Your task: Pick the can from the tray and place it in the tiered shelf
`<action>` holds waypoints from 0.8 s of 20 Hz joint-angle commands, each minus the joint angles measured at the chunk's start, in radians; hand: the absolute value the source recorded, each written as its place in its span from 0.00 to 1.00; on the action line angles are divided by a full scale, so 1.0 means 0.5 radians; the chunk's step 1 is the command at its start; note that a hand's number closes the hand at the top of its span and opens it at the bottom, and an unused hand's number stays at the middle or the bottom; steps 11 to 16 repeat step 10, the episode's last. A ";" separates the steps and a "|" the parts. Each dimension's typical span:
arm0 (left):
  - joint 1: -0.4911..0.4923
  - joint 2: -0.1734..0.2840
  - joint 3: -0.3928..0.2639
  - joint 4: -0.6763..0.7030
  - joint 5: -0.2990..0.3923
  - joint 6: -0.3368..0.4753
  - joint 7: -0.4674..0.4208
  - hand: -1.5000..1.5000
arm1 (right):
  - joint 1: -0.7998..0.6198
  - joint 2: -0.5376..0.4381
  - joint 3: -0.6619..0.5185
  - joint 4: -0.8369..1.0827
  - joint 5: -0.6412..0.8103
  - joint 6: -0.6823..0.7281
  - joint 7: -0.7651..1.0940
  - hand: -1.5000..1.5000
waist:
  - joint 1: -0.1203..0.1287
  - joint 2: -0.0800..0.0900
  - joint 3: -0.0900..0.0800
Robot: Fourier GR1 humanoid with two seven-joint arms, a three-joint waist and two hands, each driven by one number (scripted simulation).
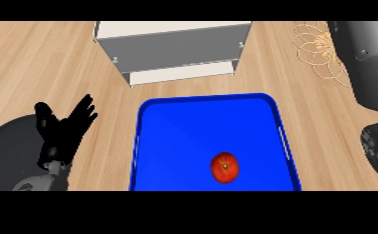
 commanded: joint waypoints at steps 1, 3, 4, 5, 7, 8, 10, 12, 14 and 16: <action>0.064 -0.057 -0.034 -0.019 -0.028 0.045 0.017 0.50 | 0.142 -0.171 -0.051 -0.174 -0.044 0.021 0.067 0.00 | -0.037 -0.010 -0.002; 0.034 0.003 0.041 0.048 0.017 -0.011 -0.017 0.50 | 0.255 -0.238 -0.129 -0.271 -0.165 0.152 0.028 0.00 | -0.034 -0.004 -0.002; 0.046 -0.011 -0.006 0.016 -0.017 -0.003 0.020 0.50 | 0.237 -0.273 -0.109 -0.316 -0.148 0.164 0.072 0.00 | -0.027 -0.004 -0.002; 0.013 -0.041 0.018 0.091 -0.015 0.017 -0.060 0.50 | 0.311 -0.297 -0.095 -0.417 -0.179 0.274 0.117 0.00 | -0.053 -0.010 -0.003; 0.022 -0.032 0.004 0.012 -0.022 0.022 0.007 0.50 | 0.382 -0.344 -0.116 -0.452 -0.244 0.396 0.106 0.00 | -0.029 -0.005 -0.003; -0.014 -0.081 -0.008 0.105 -0.068 0.077 -0.058 0.50 | 0.393 -0.420 -0.125 -0.536 -0.275 0.495 0.168 0.00 | -0.058 -0.011 -0.003; 0.067 -0.008 0.015 -0.038 -0.005 -0.007 0.018 0.50 | 0.656 -0.396 -0.170 -0.670 -0.369 0.537 0.023 0.00 | -0.040 -0.010 -0.001; 0.067 -0.008 0.015 -0.038 -0.005 -0.007 0.018 0.50 | 0.656 -0.396 -0.170 -0.670 -0.369 0.537 0.023 0.00 | -0.040 -0.010 -0.001; 0.067 -0.008 0.015 -0.038 -0.005 -0.007 0.018 0.50 | 0.656 -0.396 -0.170 -0.670 -0.369 0.537 0.023 0.00 | -0.040 -0.010 -0.001; 0.067 -0.008 0.015 -0.038 -0.005 -0.007 0.018 0.50 | 0.656 -0.396 -0.170 -0.670 -0.369 0.537 0.023 0.00 | -0.040 -0.010 -0.001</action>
